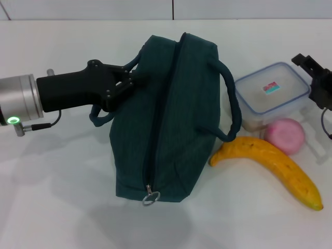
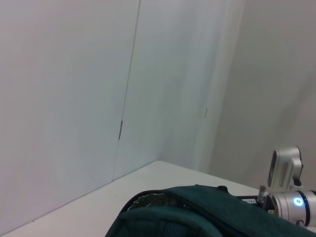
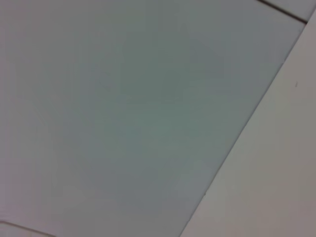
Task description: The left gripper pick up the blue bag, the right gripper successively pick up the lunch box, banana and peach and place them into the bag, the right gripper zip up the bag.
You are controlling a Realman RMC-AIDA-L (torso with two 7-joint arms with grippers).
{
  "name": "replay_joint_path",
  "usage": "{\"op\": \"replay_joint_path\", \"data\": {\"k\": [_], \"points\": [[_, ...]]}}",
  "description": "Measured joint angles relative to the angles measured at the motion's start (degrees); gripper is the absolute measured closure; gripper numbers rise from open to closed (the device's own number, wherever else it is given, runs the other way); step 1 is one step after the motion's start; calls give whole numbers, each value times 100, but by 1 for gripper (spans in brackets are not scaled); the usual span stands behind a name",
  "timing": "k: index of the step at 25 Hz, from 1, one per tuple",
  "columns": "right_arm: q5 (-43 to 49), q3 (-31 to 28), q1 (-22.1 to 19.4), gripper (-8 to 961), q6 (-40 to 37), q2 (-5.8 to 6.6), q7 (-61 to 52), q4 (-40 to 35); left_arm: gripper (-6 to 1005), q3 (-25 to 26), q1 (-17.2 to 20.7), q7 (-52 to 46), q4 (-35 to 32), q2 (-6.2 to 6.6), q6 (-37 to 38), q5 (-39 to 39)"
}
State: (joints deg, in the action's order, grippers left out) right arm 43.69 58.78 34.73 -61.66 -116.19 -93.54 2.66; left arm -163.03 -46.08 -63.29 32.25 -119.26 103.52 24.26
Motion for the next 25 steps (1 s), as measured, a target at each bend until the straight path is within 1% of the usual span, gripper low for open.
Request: {"op": "replay_joint_path", "data": {"k": [7,21,25], "points": [[141,32,147,99,78,0,-188,-39,959,0,38,56,-91,-12,-107,0],[189,55,163,100,81,0,-250,-50,960,0,81,63,-149,-16,-192,-1],[317,74,158,100,180,7,-395,-211,960,0,82,63,-149,-18,-192,-1]]}}
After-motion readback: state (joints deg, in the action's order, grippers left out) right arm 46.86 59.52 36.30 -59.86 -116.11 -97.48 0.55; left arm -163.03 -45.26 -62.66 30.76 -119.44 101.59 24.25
